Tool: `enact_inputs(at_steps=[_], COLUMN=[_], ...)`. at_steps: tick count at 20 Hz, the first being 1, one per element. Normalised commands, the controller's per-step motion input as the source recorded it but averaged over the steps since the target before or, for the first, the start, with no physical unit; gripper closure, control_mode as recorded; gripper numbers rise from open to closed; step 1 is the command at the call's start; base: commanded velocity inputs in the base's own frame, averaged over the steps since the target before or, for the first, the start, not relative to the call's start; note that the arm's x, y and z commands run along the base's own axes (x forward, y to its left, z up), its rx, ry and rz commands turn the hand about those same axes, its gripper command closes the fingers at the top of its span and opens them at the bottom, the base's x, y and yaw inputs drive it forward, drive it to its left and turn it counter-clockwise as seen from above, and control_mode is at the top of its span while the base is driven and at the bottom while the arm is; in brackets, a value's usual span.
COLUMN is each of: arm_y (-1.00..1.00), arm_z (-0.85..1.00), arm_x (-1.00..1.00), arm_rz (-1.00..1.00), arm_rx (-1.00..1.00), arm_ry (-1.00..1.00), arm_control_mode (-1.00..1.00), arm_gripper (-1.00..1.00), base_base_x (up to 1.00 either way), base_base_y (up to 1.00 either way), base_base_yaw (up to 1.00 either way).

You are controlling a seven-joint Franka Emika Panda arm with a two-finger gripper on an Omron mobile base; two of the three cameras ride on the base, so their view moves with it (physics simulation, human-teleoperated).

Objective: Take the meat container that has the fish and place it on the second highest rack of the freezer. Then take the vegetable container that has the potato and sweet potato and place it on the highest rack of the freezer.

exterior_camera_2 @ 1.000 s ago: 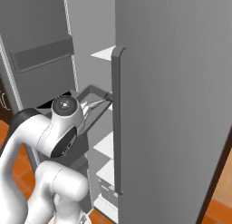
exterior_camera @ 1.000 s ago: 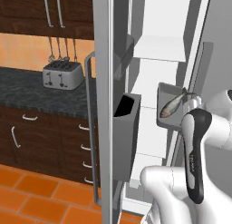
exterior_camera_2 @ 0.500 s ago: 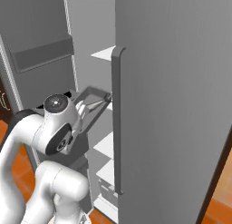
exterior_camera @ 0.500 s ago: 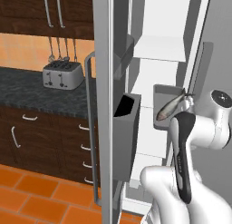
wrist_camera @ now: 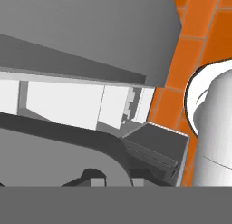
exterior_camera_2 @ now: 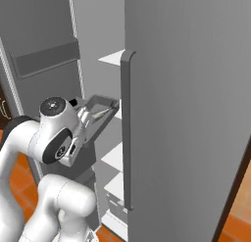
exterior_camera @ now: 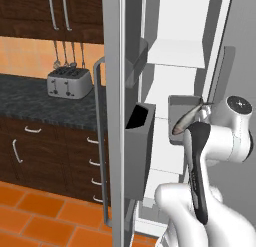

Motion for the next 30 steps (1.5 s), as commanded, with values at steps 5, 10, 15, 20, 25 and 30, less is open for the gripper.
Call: enact_inputs(at_steps=[5,10,15,20,25,30], arm_y=[-0.08,0.0,-0.21,-0.26,-0.1,-0.09], arm_z=[0.05,0.0,-0.04,-0.14,-0.27,-0.09], arm_x=[0.38,0.51,0.63,0.66,0.67,0.26], arm_rz=[-0.01,0.0,-0.01,-0.01,-0.01,-0.08], arm_rx=[-0.01,-0.01,0.0,0.0,0.0,0.0], arm_ry=[0.09,0.0,0.0,0.0,0.03,0.0], arm_control_mode=[-1.0,-1.0,-1.0,-1.0,-1.0,-1.0], arm_gripper=[1.0,1.0,1.0,1.0,1.0,1.0], base_base_x=[0.0,0.0,0.0,0.0,0.0,0.0], base_base_y=[0.0,0.0,0.0,0.0,0.0,0.0], base_base_yaw=[0.0,0.0,0.0,0.0,0.0,0.0])
